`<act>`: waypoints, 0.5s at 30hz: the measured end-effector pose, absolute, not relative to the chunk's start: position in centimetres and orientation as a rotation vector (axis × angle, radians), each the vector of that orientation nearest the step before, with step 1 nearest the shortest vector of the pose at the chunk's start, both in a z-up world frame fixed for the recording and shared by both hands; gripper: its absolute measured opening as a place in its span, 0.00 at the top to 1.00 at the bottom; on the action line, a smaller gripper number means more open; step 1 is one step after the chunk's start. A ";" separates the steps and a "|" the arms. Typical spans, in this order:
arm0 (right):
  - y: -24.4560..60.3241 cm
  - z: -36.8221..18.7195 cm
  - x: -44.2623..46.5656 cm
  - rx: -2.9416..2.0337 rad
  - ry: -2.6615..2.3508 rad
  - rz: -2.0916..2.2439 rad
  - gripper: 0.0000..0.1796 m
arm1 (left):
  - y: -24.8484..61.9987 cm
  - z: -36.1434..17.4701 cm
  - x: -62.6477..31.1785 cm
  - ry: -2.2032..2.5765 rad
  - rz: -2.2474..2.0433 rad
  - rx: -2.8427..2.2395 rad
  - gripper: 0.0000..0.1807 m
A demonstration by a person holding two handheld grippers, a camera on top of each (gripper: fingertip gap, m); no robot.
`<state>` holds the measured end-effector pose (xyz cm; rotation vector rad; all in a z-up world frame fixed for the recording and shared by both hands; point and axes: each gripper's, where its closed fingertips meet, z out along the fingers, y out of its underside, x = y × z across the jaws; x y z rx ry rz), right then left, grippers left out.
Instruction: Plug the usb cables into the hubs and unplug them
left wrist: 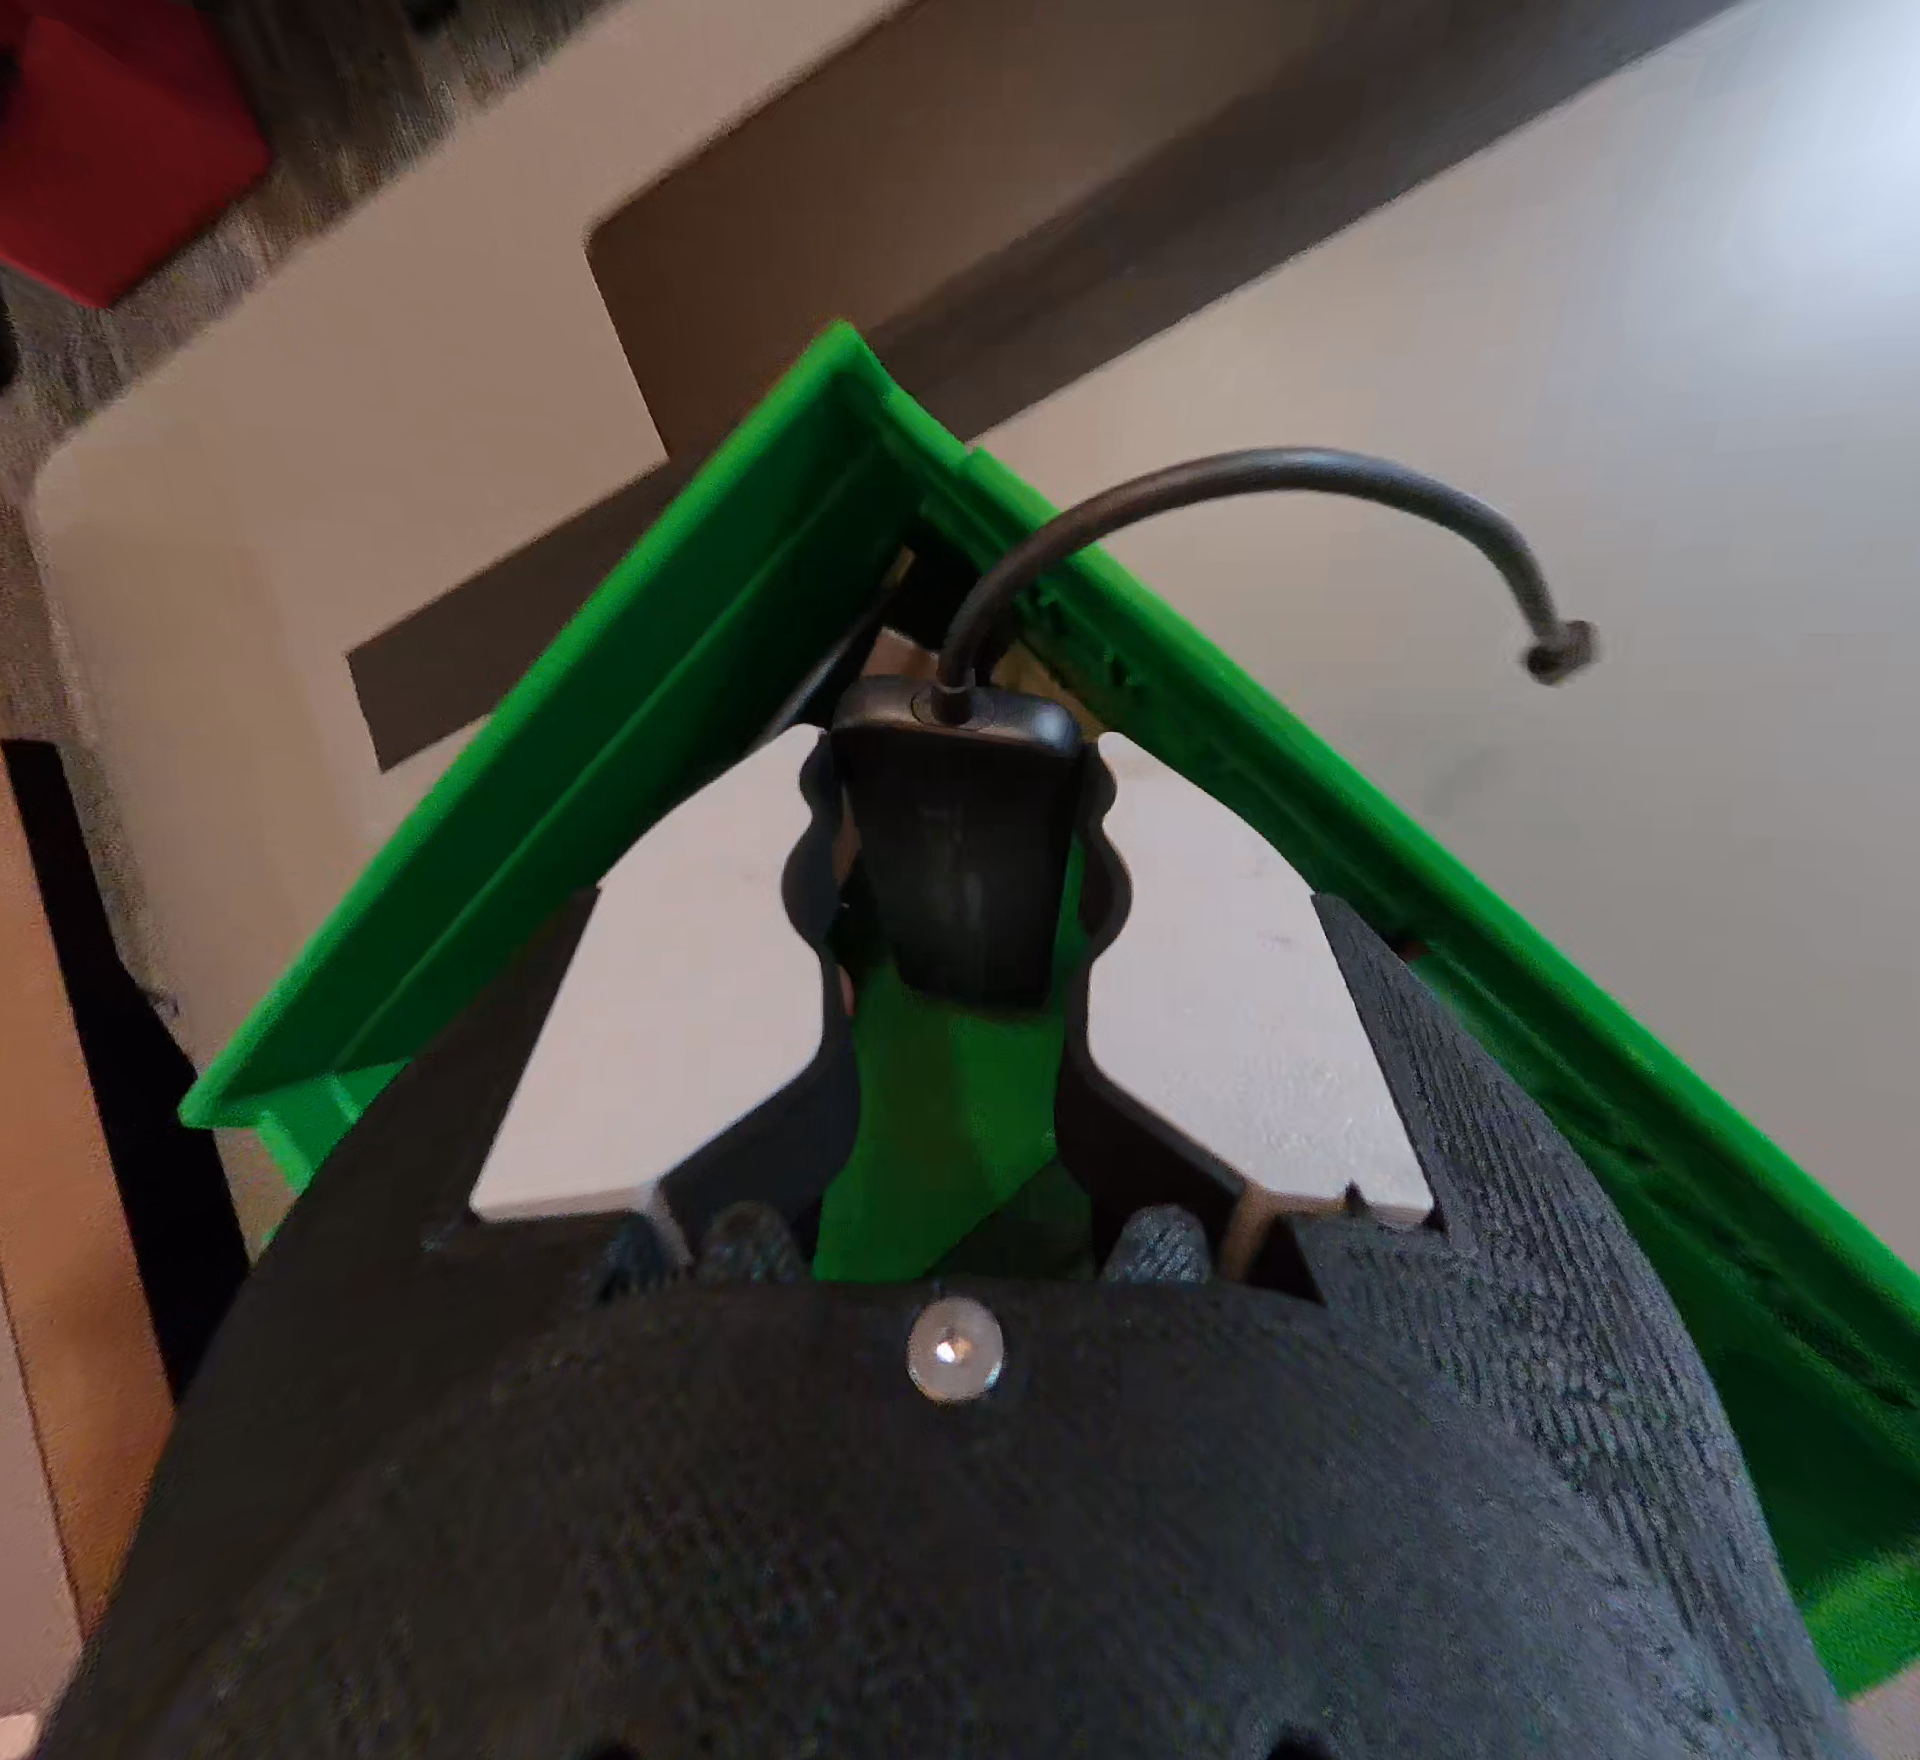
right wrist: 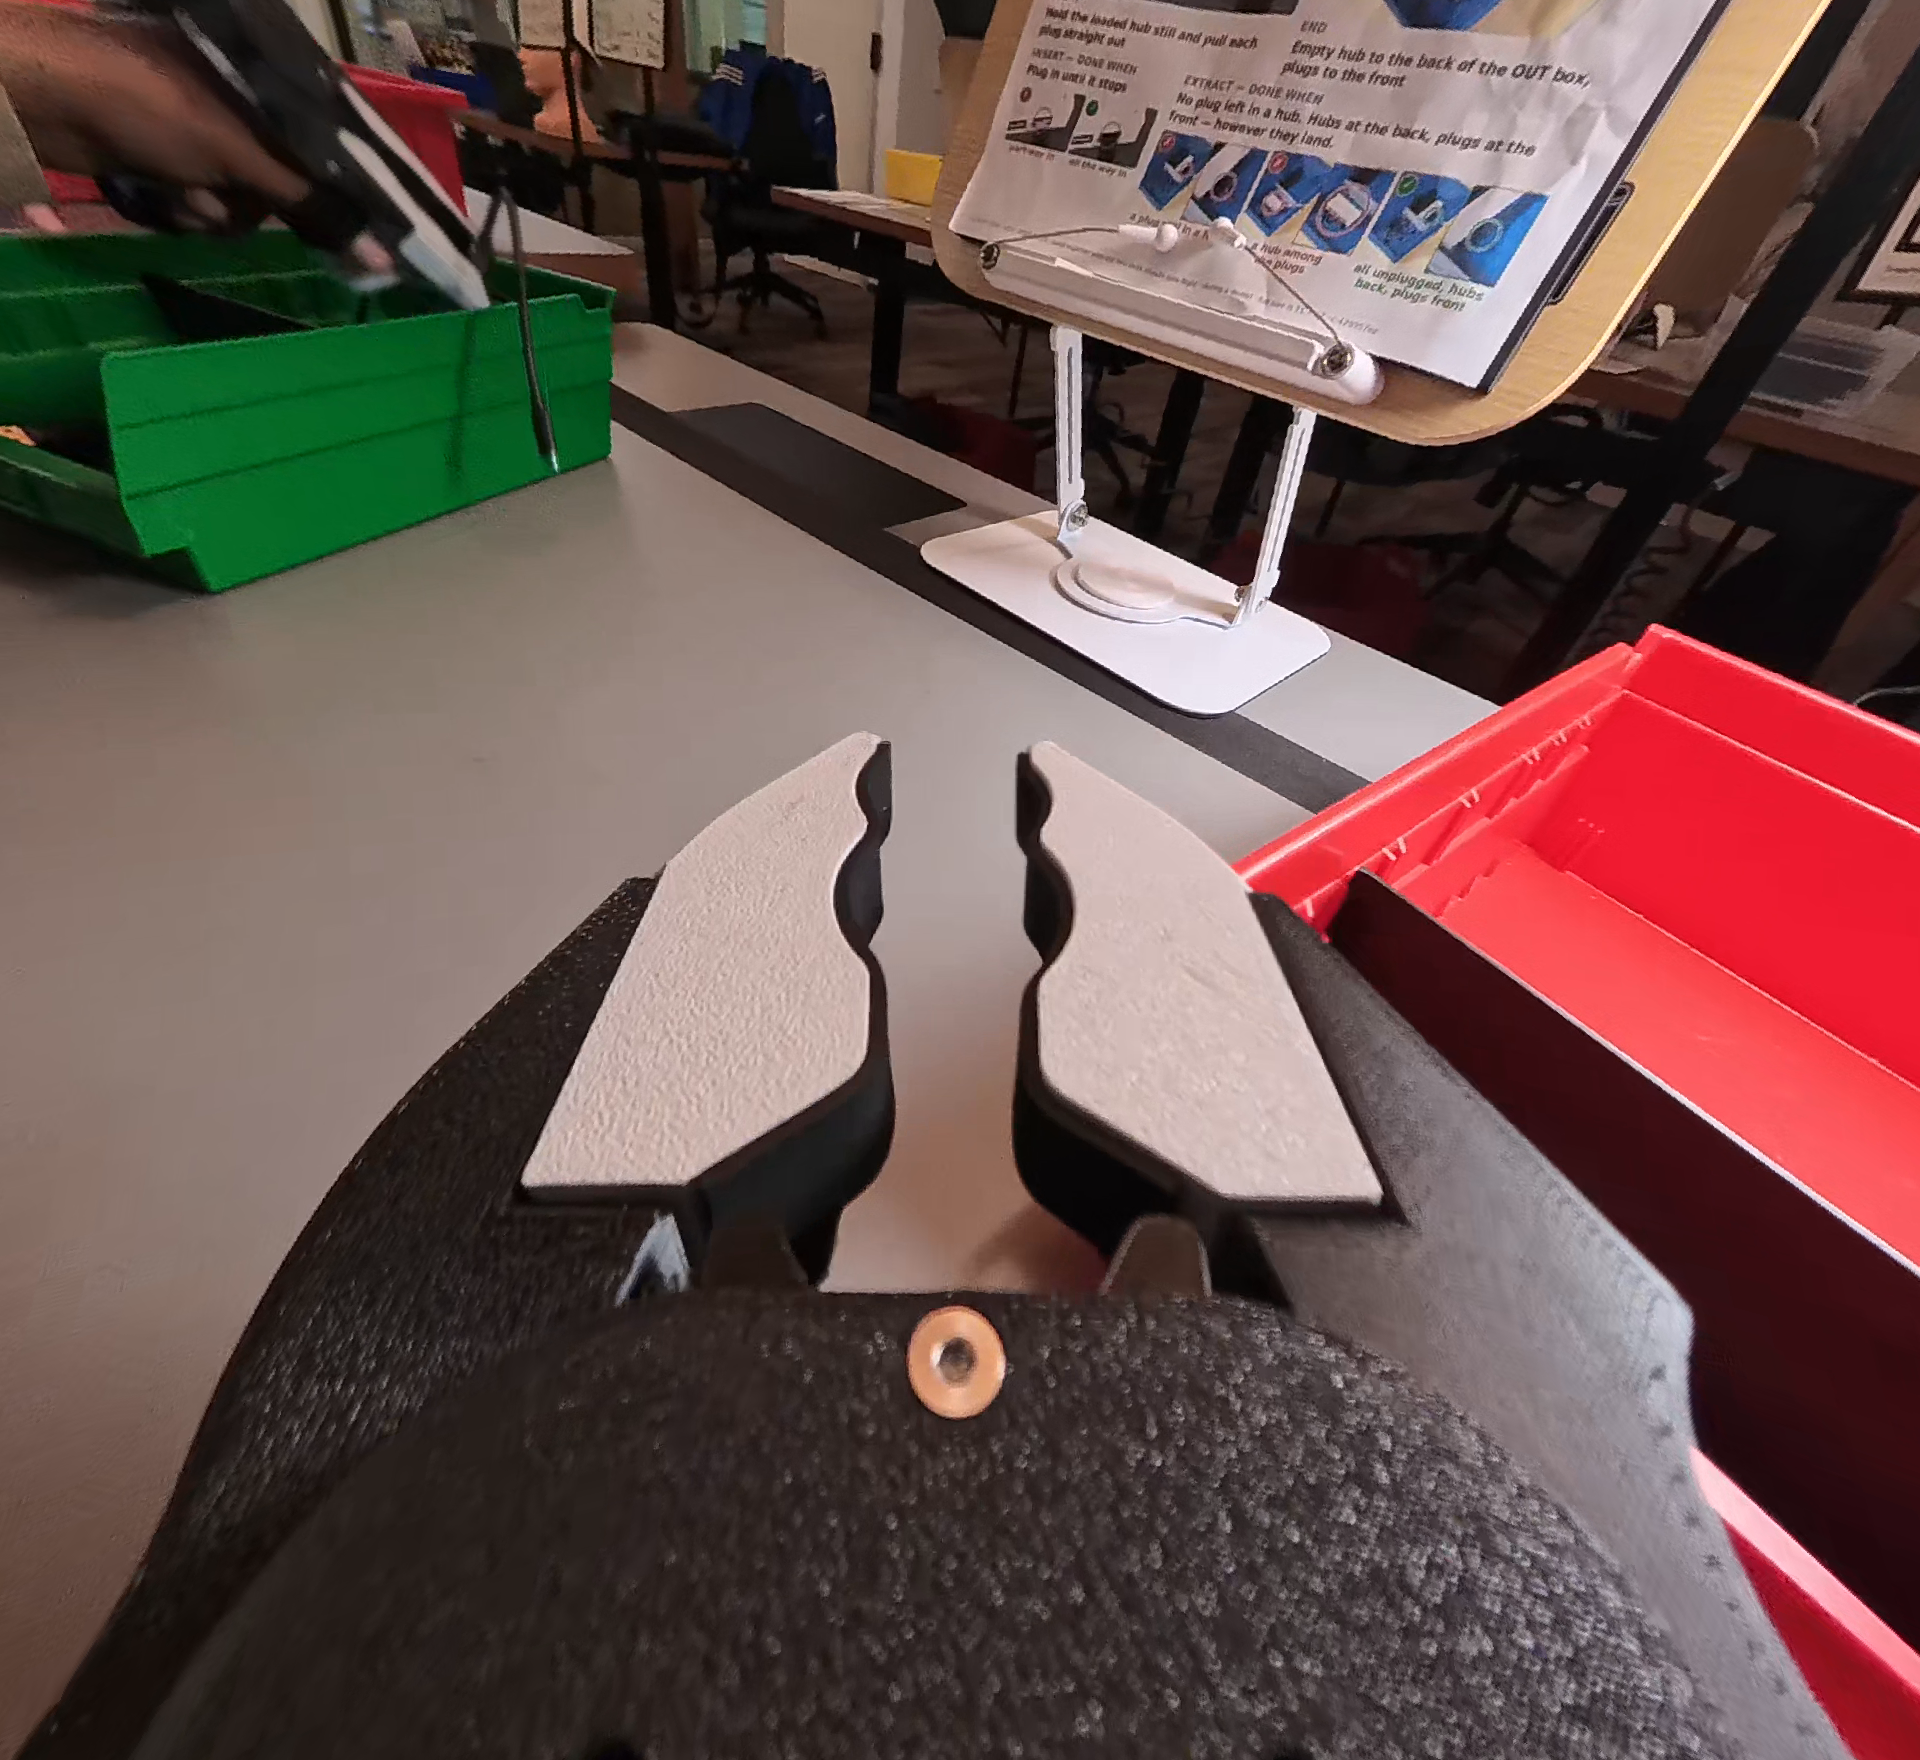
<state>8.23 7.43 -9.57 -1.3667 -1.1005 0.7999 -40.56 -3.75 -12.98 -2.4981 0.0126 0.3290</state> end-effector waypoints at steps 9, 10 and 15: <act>3.8 -7.6 5.8 -1.284 -1.197 0.867 0.89 | -5.5 4.5 -31.8 0.137 0.068 -1.865 0.76; 2.8 -7.1 5.1 -1.266 -1.232 0.880 0.89 | -5.7 5.9 -29.6 0.174 -0.001 -1.801 0.76; -2.5 -4.5 0.9 -1.148 -1.402 0.907 0.81 | -6.5 8.5 -18.2 0.339 -0.360 -1.561 0.75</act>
